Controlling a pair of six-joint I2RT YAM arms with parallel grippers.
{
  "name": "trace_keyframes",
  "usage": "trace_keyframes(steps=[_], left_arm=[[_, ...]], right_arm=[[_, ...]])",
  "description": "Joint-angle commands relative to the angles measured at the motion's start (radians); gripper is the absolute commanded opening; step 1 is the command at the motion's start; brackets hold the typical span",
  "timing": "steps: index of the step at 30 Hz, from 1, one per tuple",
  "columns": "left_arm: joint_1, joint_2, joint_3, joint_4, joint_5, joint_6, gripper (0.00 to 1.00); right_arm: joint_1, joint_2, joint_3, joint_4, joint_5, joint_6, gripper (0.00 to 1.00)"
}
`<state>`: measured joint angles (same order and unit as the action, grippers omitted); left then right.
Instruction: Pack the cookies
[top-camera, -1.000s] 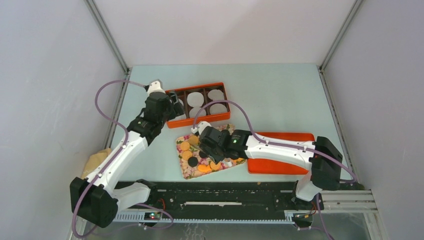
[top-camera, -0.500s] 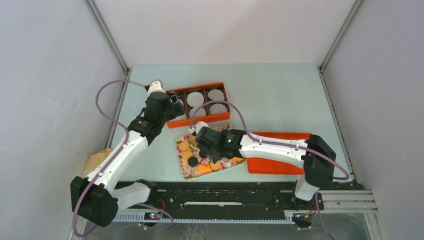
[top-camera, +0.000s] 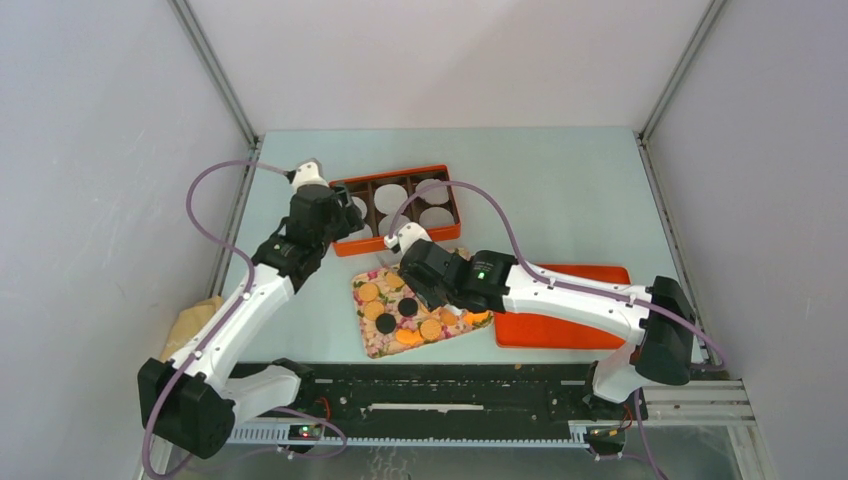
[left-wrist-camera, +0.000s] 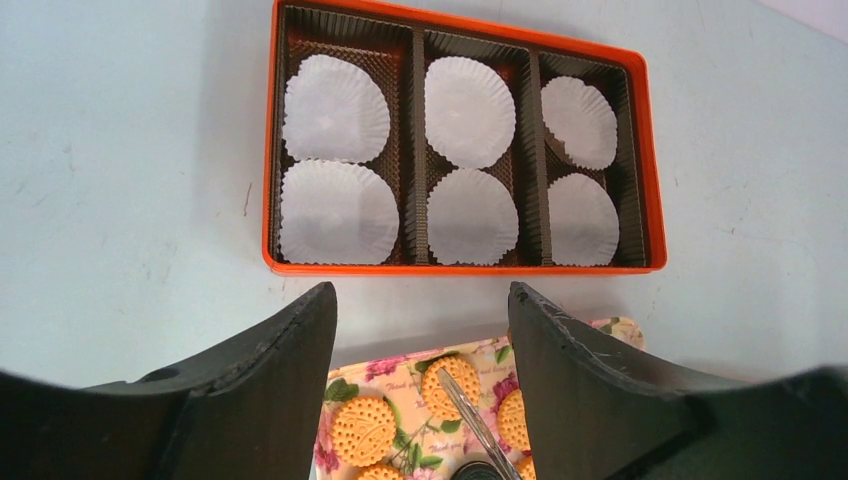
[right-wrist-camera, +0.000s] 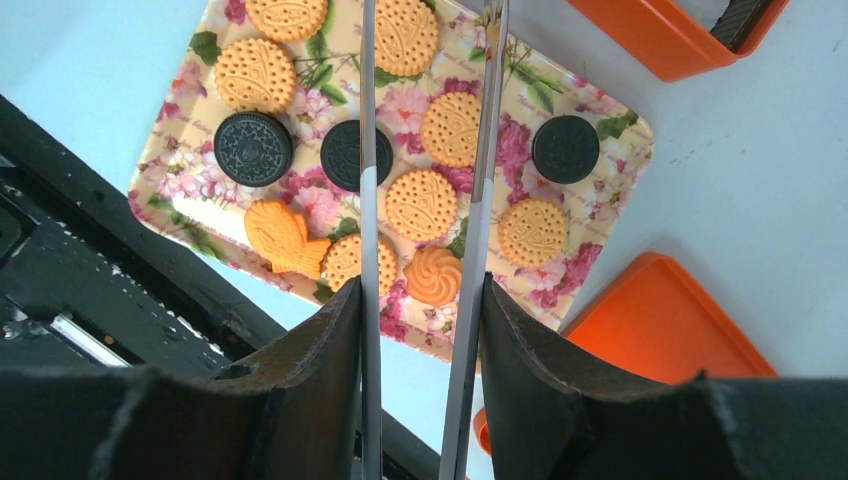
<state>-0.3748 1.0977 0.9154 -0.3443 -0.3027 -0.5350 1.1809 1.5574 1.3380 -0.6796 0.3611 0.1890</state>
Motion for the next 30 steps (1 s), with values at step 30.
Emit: trace_keyframes(steps=[30], left_arm=[[-0.01,0.089,0.078,0.068,0.035,-0.022,0.69]], right_arm=[[-0.685,0.237,0.164,0.127,-0.005,-0.062,0.0]])
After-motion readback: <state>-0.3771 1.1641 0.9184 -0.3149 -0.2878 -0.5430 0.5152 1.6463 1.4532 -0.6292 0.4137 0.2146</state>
